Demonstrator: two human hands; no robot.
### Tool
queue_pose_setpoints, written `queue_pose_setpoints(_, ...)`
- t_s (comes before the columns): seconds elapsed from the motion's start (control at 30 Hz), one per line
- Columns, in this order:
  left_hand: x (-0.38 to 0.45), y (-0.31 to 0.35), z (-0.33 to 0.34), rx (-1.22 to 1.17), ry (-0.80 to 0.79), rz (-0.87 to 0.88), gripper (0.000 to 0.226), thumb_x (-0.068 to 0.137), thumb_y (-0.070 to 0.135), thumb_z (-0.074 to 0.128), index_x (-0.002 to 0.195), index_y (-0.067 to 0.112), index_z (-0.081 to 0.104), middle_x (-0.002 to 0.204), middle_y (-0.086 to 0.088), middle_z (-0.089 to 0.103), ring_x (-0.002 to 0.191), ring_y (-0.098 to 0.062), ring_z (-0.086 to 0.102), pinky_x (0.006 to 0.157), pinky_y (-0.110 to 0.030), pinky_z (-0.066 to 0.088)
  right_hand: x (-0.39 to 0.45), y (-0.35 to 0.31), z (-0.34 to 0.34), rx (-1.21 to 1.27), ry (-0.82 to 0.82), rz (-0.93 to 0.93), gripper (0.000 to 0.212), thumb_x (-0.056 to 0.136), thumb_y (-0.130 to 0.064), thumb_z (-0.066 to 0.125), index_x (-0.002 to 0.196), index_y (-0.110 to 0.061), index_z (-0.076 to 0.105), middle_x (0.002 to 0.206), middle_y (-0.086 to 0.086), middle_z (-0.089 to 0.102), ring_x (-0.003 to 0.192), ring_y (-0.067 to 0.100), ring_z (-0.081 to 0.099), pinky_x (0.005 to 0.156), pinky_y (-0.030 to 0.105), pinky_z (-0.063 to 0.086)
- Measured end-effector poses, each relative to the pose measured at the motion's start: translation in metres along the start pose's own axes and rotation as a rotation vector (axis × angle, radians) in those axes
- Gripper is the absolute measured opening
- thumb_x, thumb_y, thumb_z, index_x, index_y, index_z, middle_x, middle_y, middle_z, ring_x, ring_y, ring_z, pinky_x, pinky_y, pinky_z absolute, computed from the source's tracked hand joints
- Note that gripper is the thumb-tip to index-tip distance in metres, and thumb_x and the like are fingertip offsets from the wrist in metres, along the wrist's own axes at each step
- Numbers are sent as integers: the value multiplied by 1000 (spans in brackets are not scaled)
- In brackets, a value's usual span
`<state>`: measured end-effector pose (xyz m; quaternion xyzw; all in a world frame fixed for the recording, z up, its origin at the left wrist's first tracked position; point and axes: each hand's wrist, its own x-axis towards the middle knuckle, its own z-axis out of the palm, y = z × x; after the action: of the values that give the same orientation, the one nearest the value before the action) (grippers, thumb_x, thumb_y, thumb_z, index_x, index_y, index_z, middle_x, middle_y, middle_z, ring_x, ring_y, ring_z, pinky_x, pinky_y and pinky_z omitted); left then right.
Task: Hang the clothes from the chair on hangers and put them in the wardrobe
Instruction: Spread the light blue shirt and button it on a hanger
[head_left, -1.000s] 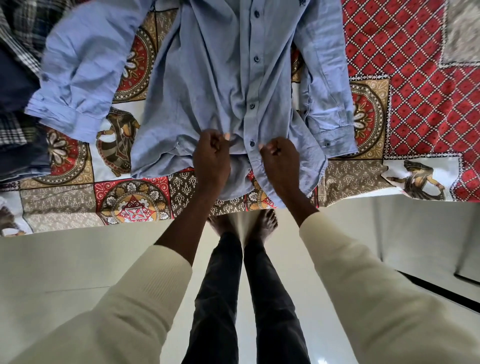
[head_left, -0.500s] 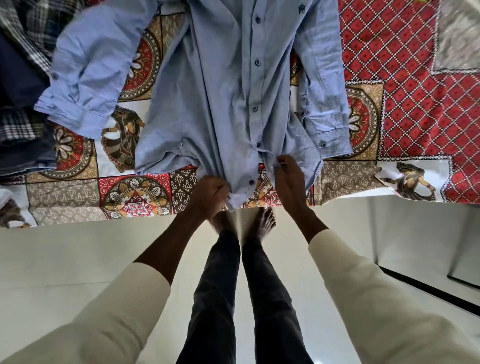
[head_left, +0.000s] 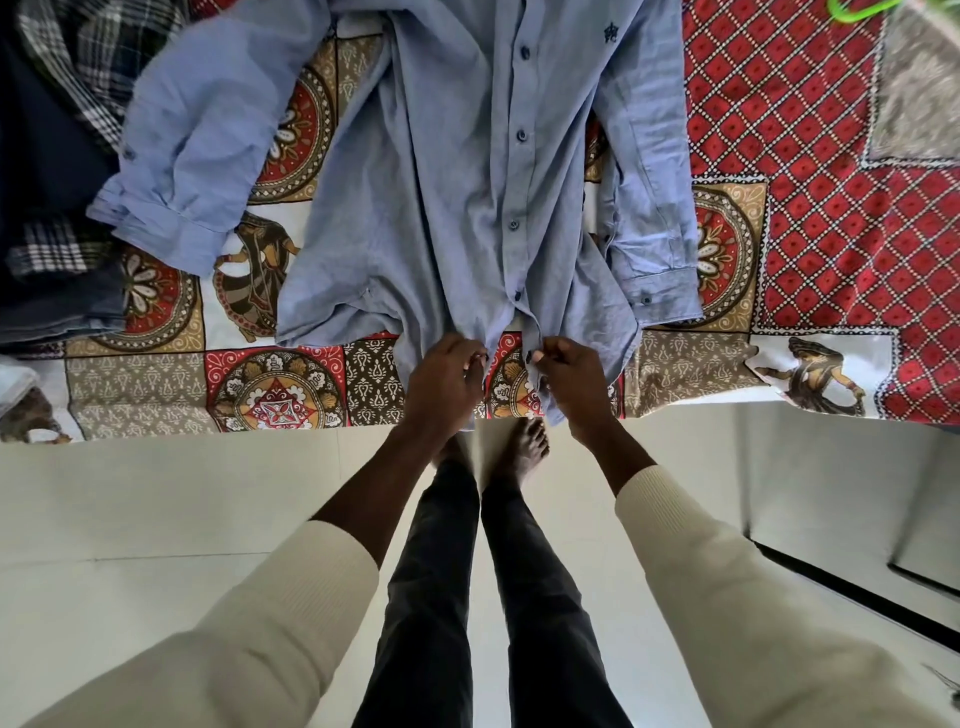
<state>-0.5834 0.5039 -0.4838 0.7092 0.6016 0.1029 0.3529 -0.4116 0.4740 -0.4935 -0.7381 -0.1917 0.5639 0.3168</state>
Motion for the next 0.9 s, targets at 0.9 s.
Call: queue_pose_setpoints(0.9, 2, 18, 20, 100, 122, -247, 17, 88, 11, 59, 98, 12, 74, 97, -9, 67, 90, -29, 62, 81, -38, 47, -2, 25, 29, -159, 164, -62, 23, 79, -18, 65, 99, -12, 75, 90, 3, 70, 78, 18, 63, 71, 28, 47)
